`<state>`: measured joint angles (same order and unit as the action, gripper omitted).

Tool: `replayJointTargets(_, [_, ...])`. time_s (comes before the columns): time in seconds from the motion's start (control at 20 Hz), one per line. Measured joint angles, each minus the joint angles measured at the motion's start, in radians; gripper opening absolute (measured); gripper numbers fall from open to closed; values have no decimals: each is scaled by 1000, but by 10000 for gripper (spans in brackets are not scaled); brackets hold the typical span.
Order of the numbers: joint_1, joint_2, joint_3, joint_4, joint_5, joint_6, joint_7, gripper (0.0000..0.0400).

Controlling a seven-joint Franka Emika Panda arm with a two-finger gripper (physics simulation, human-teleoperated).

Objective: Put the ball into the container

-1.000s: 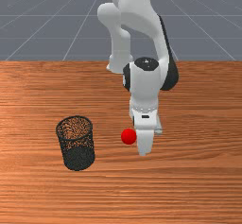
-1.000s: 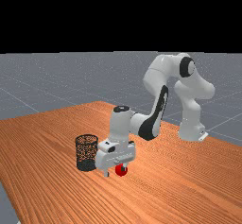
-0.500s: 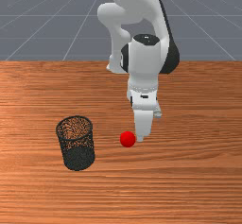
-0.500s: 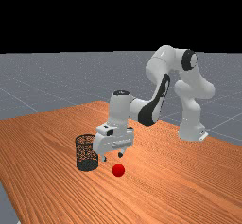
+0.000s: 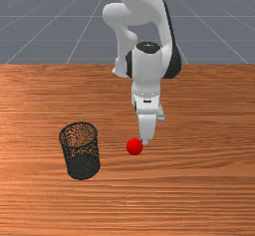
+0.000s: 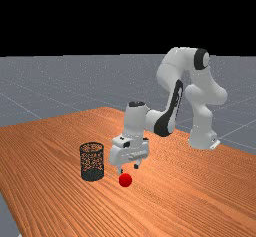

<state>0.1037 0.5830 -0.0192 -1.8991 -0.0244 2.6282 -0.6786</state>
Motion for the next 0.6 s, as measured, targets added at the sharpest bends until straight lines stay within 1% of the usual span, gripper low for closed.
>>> replayJointTargets(0.05, [16, 16, -18, 37, -14, -18, 26, 400])
replayJointTargets(0.2, [11, 66, -15, 129, -11, -59, 20, 400])
replayJointTargets(0.25, [1, 77, -4, 150, 1, -75, 8, 400])
replayJointTargets(0.3, [-10, 78, 7, 146, 13, -59, -4, 400])
replayJointTargets(0.35, [-1, 88, -3, 157, 2, -70, 7, 400])
replayJointTargets(0.45, [-2, 115, -2, 171, 3, -64, 6, 400])
replayJointTargets(0.55, [-2, 144, -2, 179, 3, -43, 7, 400])
replayJointTargets(0.6, [3, 150, -8, 168, 3, -15, 22, 400])
